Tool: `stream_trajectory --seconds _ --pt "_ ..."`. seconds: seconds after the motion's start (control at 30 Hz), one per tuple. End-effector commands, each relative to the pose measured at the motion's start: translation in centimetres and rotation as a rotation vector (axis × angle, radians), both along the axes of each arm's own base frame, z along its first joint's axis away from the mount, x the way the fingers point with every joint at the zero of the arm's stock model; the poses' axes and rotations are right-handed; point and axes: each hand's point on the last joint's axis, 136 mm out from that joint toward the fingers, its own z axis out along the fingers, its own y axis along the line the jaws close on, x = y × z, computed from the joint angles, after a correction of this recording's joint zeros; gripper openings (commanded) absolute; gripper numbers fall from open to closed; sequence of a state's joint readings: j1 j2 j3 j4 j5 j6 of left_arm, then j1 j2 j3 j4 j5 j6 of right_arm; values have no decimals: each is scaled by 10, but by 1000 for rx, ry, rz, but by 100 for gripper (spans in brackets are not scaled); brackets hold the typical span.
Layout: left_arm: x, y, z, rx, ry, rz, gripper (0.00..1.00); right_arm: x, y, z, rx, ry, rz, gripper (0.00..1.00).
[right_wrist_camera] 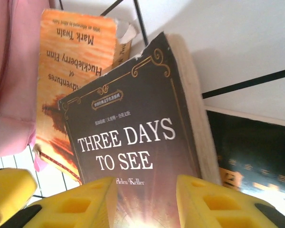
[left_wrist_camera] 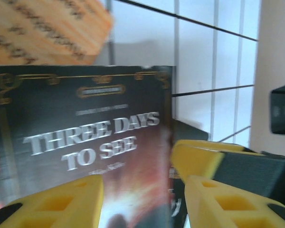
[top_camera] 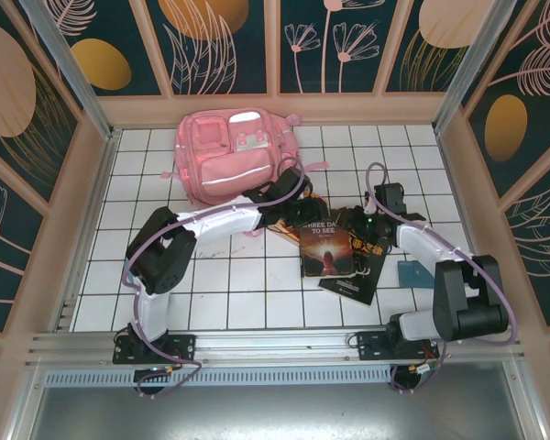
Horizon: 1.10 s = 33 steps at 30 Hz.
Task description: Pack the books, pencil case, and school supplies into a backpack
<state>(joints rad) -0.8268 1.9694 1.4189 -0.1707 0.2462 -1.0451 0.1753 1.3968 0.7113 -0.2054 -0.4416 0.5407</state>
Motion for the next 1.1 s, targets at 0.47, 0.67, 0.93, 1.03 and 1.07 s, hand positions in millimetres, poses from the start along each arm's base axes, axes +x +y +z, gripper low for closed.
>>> stream_trajectory --seconds 0.47,0.67,0.93,1.03,1.07 --pt "-66 31 -39 37 121 -110 57 9 -8 -10 -148 22 3 42" --pt "-77 27 -59 30 170 -133 58 -6 2 -24 -131 69 50 46" --pt "-80 16 -67 -3 179 -187 59 -16 6 -37 -128 115 58 46" --pt "-81 16 -72 -5 187 -189 59 -17 8 -38 -123 116 61 45" --pt "-81 15 -71 -15 188 -187 59 -17 7 -38 -123 117 59 45"
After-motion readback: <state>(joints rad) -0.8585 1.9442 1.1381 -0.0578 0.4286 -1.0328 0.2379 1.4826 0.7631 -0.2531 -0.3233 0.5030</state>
